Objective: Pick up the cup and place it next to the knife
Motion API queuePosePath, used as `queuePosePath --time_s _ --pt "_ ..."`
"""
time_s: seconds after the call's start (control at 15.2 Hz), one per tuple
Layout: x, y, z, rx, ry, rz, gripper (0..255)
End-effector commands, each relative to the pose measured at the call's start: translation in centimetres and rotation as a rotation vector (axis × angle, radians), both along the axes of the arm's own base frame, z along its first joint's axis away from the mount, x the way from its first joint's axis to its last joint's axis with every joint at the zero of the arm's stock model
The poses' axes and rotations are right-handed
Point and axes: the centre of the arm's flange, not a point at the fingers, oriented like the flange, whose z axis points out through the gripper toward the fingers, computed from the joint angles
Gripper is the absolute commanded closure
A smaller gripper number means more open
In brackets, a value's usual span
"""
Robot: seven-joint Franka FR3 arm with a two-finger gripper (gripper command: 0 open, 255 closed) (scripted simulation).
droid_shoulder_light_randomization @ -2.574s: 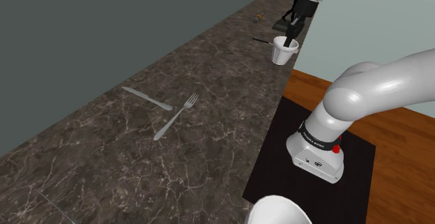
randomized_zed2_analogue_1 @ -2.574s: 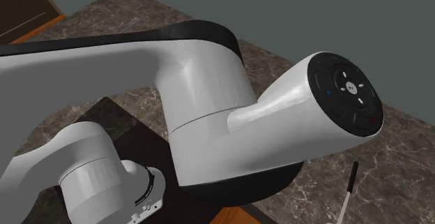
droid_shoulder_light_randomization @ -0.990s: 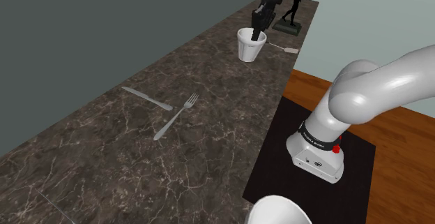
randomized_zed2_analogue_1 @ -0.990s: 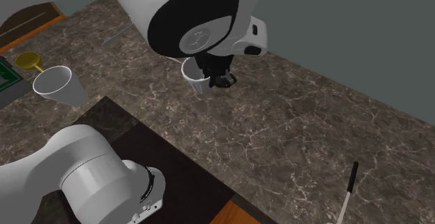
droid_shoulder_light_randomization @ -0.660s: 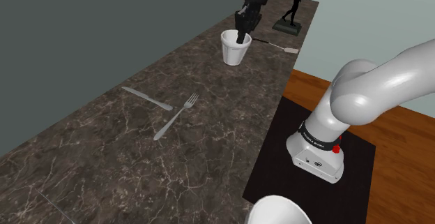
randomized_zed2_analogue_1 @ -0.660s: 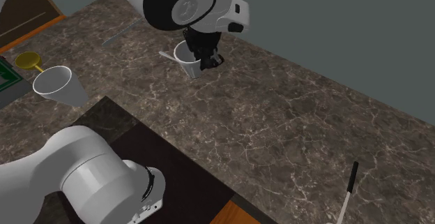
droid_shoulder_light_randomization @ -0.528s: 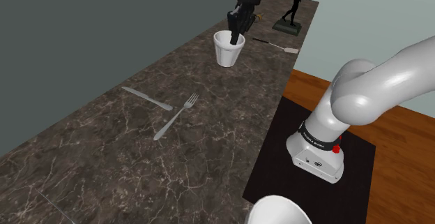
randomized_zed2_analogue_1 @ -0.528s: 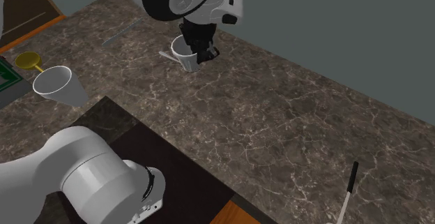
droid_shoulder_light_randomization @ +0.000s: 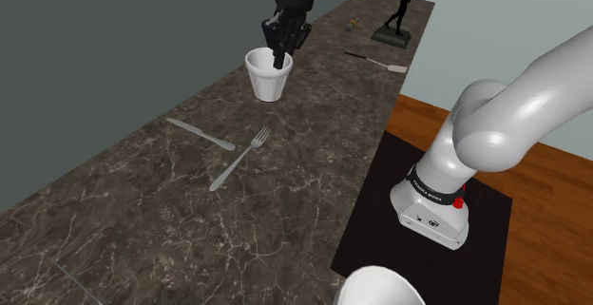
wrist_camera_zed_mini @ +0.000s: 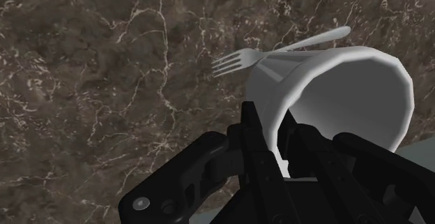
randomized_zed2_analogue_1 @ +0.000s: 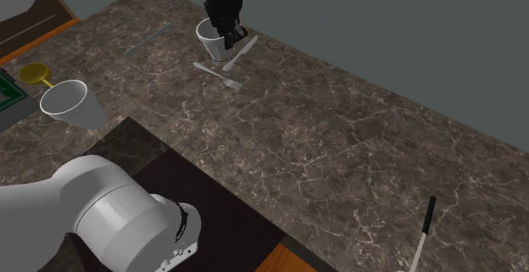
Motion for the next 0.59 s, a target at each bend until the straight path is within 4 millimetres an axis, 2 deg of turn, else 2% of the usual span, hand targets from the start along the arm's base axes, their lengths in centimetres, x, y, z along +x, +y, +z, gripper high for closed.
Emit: queuePosePath --time_s 0.0,0.53 --pt "1.1 2.2 0.0 0.001 0.000 -0.001 255" --pt "4.9 12.1 0.1 0.001 0.000 -0.001 255"
